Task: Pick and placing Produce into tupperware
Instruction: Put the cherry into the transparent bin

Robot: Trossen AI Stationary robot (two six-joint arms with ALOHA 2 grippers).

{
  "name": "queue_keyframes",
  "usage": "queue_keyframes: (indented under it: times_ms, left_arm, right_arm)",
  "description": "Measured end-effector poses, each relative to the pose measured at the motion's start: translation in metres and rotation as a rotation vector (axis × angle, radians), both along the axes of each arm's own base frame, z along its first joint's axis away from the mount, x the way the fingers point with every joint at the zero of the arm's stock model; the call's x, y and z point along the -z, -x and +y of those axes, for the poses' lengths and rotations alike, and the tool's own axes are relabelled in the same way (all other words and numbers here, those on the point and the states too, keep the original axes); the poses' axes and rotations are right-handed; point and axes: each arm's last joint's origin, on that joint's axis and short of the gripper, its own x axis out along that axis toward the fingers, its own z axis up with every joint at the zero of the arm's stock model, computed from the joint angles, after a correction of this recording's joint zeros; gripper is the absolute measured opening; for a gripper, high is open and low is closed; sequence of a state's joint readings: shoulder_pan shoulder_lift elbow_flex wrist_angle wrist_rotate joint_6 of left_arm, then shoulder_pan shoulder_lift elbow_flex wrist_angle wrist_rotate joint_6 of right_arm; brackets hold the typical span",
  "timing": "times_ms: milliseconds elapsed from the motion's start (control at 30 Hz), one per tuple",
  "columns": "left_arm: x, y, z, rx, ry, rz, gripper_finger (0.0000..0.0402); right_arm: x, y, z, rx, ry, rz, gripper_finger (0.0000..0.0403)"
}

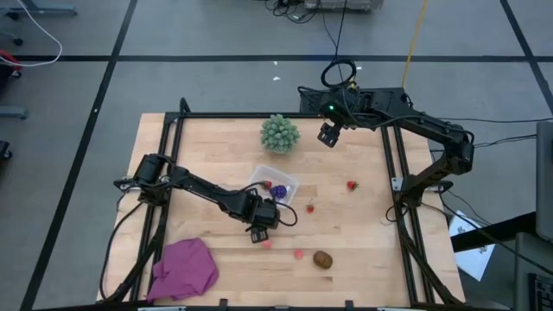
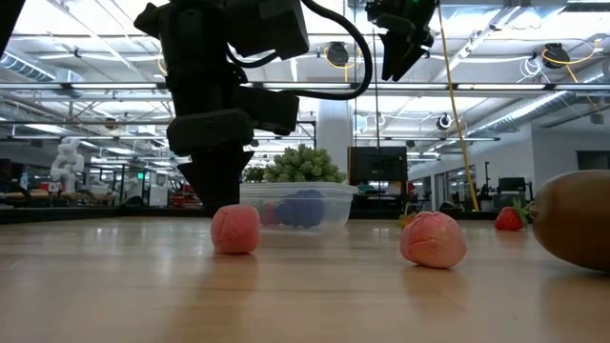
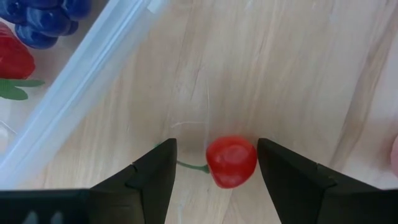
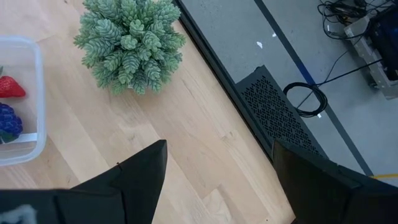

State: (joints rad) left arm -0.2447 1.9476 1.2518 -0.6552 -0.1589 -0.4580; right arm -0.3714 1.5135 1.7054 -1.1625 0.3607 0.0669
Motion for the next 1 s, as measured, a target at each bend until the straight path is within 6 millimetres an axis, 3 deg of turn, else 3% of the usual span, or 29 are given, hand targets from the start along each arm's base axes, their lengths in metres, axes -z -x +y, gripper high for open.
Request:
queue_keyframes:
  times_ms: [133,533,1000]
  left_arm:
    - [0.0000,0.0000,0.0000,0.000,0.000,0.000,0.0218]
    - [-0.0002,-0.0001,0.0000,0.001,0.000,-0.001,0.0126]
    - [-0.0004,0.0000,0.0000,-0.001,0.002,-0.001,0.0120]
  right_arm:
    - [0.0000,0.0000,0.0000,0.000,0.000,0.000,0.0281]
    - [0.0000,0.0000,0.0001,0.000,0.000,0.000,0.0281]
    - [0.0000,0.0000,0.0000,0.000,0.000,0.000,0.0281]
